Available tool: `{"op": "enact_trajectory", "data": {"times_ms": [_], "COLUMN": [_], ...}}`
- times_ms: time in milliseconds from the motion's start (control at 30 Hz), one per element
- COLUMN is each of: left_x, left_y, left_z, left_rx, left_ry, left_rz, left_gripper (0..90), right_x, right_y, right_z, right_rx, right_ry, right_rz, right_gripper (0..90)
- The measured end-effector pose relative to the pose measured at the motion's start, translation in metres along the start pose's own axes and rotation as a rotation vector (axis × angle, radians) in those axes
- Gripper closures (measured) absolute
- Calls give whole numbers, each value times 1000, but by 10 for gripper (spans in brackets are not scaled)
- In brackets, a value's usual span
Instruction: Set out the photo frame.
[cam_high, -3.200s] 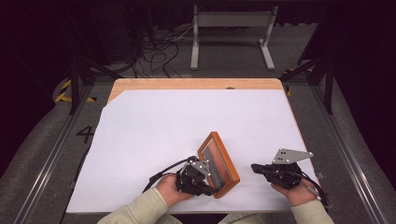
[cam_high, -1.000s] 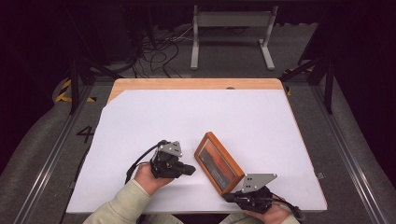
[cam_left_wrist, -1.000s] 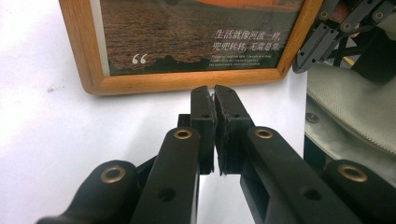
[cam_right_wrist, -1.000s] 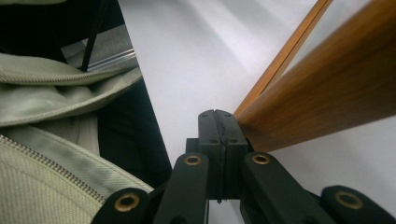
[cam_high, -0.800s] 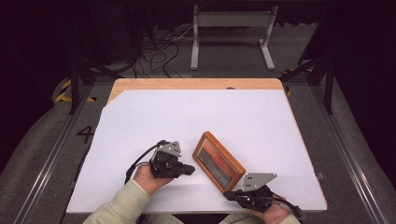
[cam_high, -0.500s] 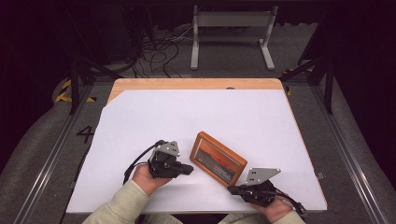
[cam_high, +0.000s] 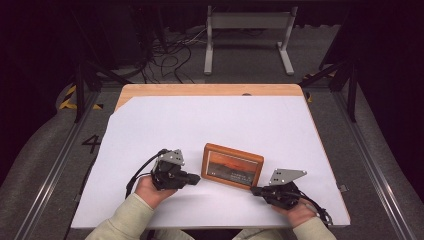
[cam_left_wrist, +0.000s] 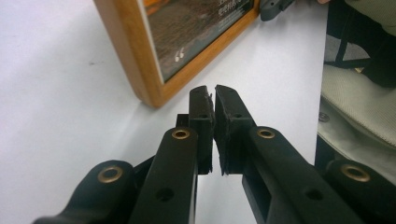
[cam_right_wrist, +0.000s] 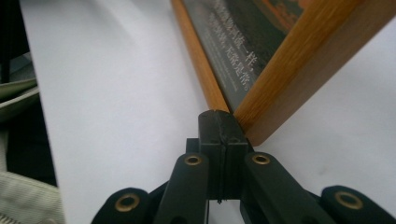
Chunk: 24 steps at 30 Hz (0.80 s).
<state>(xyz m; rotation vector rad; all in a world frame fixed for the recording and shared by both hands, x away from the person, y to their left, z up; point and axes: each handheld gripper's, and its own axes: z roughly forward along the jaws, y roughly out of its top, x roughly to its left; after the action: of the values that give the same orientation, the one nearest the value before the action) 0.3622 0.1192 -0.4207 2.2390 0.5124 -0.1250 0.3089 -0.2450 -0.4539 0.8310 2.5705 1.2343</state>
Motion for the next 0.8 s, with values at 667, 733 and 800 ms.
{"op": "enact_trajectory", "data": {"times_ms": [667,733,800], "left_x": [8,7,6], "left_y": [-14,-14,-14], "left_z": [-14,-16,-19], "left_rx": [-18,-28,-40], "left_ry": [42,52,65], "left_rz": [-54,-56,-53], "left_gripper": [823,805,785], "right_x": [-17,-16,-16], "right_y": [8,12,17], "right_z": [-1,-8,-17], "right_rx": [-16,-32,-56], "right_ry": [-44,-48,-59], "right_rz": [32,11,3], "right_gripper": [900,900,900]}}
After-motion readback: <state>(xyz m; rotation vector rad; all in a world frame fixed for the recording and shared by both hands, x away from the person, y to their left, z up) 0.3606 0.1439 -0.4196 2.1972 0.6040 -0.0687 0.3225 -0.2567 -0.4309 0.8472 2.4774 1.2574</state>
